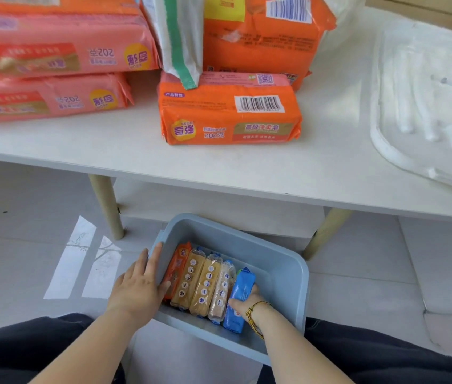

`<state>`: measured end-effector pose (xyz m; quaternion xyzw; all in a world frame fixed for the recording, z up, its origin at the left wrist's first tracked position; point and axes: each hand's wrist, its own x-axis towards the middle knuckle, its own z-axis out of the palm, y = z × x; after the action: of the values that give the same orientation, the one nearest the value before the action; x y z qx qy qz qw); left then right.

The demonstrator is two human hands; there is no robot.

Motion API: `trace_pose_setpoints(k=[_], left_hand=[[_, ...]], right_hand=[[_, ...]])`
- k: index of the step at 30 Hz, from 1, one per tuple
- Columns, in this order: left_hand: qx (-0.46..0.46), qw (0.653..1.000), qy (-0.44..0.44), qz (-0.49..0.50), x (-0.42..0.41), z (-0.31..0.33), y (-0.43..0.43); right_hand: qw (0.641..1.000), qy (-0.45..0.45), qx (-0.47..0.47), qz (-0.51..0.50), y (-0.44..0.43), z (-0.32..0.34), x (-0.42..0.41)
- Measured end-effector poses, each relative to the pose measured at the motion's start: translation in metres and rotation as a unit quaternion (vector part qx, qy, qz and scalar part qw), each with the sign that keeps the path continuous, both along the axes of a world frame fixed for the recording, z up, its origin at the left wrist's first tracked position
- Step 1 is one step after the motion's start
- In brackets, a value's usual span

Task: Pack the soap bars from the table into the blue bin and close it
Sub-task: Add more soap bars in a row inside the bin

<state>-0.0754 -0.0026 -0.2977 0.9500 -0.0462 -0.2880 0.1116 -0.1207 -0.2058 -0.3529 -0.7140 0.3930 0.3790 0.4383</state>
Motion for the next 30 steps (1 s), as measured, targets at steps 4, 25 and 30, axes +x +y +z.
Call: trace_pose_setpoints(k=[4, 25, 30], left_hand=[[0.018, 1.0, 0.018, -0.004, -0.001, 0.013, -0.004], [-0.148, 0.89, -0.43, -0.046, 0.003, 0.212, 0.038], [-0.058, 0.934, -0.35, -0.03, 0.019, 0.194, 0.046]], right_hand=[[0.993, -0.014, -0.081, 0.083, -0.004, 0.031, 0.002], [0.821, -0.528, -0.172, 0.132, 0.031, 0.342, 0.045], [0.779, -0.534, -0.261, 0.202, 0.062, 0.37, 0.107]])
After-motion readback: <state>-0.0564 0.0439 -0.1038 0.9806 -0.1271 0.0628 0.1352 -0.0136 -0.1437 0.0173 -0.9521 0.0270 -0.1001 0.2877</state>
